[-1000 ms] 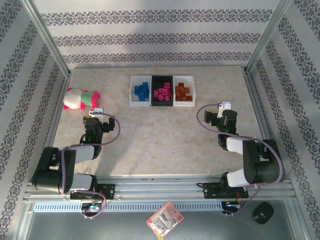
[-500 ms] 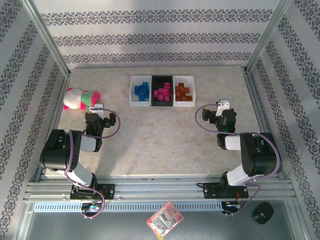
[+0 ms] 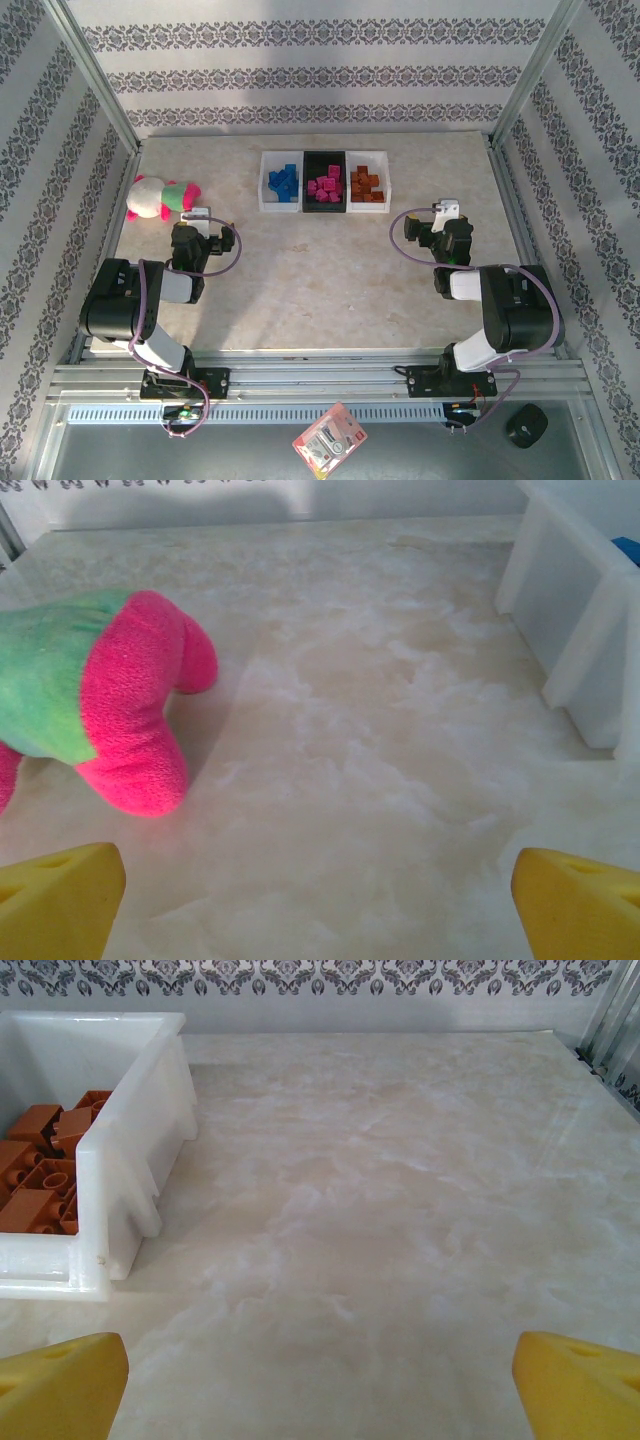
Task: Sort the legos into containers by color
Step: Reset both arms
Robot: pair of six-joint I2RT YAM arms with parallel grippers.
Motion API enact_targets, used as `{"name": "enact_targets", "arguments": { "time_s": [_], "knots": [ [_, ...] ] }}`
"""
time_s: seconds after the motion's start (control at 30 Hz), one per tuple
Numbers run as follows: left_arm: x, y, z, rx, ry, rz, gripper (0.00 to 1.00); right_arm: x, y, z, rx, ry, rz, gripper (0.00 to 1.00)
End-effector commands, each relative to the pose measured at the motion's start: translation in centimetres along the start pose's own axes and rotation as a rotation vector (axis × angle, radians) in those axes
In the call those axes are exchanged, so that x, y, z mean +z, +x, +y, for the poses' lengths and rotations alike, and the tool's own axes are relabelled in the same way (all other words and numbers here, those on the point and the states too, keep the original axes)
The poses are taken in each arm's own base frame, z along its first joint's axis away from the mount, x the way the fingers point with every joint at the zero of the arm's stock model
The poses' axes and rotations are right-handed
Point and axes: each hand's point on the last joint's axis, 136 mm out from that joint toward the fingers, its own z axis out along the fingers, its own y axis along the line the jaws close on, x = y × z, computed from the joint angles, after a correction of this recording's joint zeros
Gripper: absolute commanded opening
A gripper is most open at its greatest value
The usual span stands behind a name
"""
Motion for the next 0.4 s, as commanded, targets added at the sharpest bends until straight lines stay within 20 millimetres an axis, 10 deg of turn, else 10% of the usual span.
{"name": "enact_targets", "arguments": {
  "time_s": [0.0, 0.37],
  "knots": [
    [0.2, -0.69, -0.32, 0.013, 0.028, -0.009, 0.99, -0.08, -0.74, 0.01, 0.018, -0.011, -0.036, 0.98],
    [0.25, -0.72, 0.04, -0.002, 0.023, -0.009, 0.99, -0.07, -0.76, 0.07, 0.016, -0.013, -0.036, 0.98]
  ]
}}
